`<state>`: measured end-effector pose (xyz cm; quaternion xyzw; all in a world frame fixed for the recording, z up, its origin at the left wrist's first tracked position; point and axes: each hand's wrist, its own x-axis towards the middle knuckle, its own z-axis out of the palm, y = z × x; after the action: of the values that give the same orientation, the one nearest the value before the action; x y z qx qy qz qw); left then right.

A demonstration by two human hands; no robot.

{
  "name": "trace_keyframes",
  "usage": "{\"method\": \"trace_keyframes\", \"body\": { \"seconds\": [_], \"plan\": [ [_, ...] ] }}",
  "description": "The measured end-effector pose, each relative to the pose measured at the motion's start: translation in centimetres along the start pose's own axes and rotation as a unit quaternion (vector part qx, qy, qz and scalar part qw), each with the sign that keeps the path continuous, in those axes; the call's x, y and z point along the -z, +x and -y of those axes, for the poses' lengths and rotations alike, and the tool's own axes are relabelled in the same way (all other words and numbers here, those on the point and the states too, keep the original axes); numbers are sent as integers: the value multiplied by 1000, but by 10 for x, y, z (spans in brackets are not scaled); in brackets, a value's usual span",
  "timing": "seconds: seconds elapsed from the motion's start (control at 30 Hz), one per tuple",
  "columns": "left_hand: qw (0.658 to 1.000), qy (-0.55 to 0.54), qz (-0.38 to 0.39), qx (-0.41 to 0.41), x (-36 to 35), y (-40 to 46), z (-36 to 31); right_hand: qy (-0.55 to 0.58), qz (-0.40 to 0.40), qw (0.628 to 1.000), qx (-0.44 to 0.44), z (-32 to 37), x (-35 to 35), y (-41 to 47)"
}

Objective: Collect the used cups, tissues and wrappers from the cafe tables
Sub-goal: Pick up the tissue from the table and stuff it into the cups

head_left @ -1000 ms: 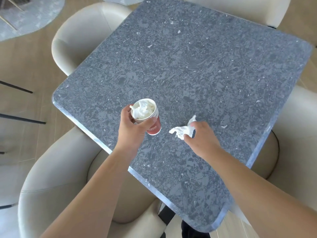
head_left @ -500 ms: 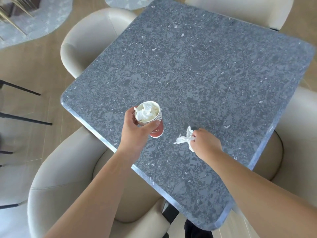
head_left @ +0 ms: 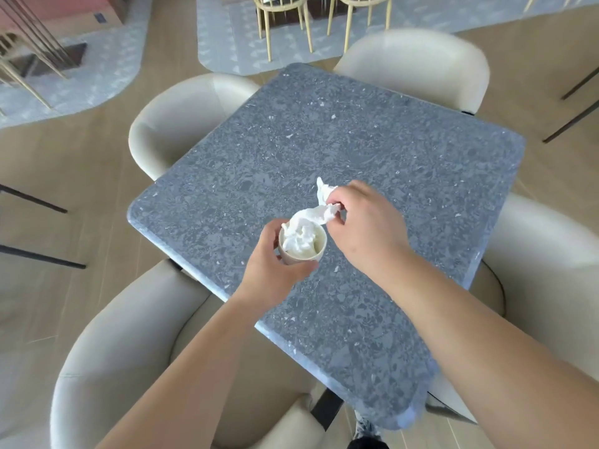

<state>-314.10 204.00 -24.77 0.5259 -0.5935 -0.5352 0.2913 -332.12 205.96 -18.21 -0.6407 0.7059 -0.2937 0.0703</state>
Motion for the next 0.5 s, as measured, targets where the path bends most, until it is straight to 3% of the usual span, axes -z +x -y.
{"method": "trace_keyframes", "body": {
  "seconds": [0.2,0.5],
  "plan": [
    [996,16,41,-71,4,-21,-18,-76,136,988,-3,38,8,-23],
    [981,51,108,-154,11,-56,-39,-147,273,945,-108,69,38,-48]
  ]
}}
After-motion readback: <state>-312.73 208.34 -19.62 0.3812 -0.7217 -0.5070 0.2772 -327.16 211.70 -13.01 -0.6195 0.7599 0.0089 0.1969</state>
